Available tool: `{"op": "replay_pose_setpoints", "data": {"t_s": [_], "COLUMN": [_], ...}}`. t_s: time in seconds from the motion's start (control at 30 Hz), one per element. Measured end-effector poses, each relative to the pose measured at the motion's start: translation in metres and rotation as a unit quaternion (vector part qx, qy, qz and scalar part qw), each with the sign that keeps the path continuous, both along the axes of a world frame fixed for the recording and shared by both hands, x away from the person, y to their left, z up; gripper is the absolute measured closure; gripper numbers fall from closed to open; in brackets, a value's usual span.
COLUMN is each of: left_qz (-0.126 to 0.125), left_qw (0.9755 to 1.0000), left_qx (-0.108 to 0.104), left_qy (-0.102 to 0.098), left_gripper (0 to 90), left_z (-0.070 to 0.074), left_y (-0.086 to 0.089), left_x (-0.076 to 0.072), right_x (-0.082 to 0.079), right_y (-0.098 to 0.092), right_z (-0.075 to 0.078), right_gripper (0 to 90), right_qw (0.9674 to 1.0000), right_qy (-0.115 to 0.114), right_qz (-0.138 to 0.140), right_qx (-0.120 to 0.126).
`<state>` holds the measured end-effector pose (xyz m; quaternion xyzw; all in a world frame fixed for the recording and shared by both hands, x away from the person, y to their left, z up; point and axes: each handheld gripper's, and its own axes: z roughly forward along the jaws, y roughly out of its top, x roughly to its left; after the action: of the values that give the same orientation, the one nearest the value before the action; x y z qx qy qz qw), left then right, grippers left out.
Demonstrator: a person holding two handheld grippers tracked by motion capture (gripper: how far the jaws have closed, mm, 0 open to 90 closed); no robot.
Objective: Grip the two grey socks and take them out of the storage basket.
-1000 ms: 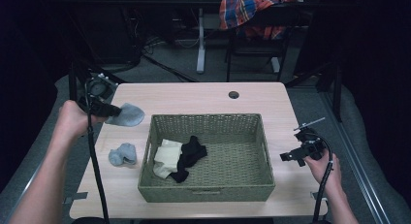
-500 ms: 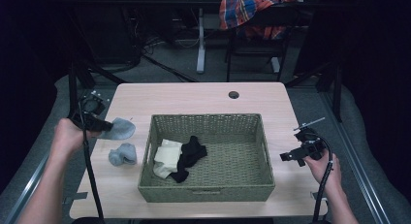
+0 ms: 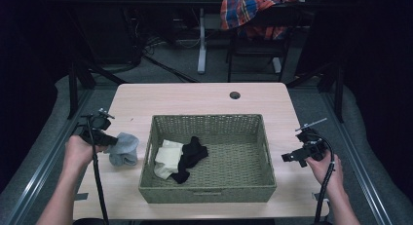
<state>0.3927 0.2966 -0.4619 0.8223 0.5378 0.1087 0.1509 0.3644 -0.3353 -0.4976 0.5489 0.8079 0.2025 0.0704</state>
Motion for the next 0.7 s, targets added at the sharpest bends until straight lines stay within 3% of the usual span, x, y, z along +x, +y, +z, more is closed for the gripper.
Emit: {"op": "replay_pose_setpoints", "data": {"t_s": [0.27, 0.43, 0.6, 0.7], "left_qz": [0.013, 0.025, 0.028, 0.034], "left_qw": [0.9996, 0.9993, 0.999, 0.9986], "left_qx": [-0.01, -0.01, -0.01, -0.013], "left_qy": [0.023, 0.027, 0.033, 0.037], "left_gripper": [86.8, 86.6, 85.8, 75.5], "left_z": [-0.023, -0.036, -0.041, -0.039], "left_y": [0.001, -0.002, -0.002, -0.001], "left_x": [0.003, 0.007, 0.01, 0.01], "right_x": [0.0, 0.0, 0.0, 0.0], "right_y": [-0.001, -0.001, -0.001, -0.002], "right_z": [0.0, 0.0, 0.0, 0.0], "right_gripper": [0.8, 0.8, 0.8, 0.8], "right_qw": [1.0, 1.0, 1.0, 1.0], "right_qy": [0.001, 0.002, 0.001, 0.002], "right_qz": [0.0, 0.001, -0.002, -0.001], "right_qx": [-0.004, -0.005, -0.003, -0.007]}}
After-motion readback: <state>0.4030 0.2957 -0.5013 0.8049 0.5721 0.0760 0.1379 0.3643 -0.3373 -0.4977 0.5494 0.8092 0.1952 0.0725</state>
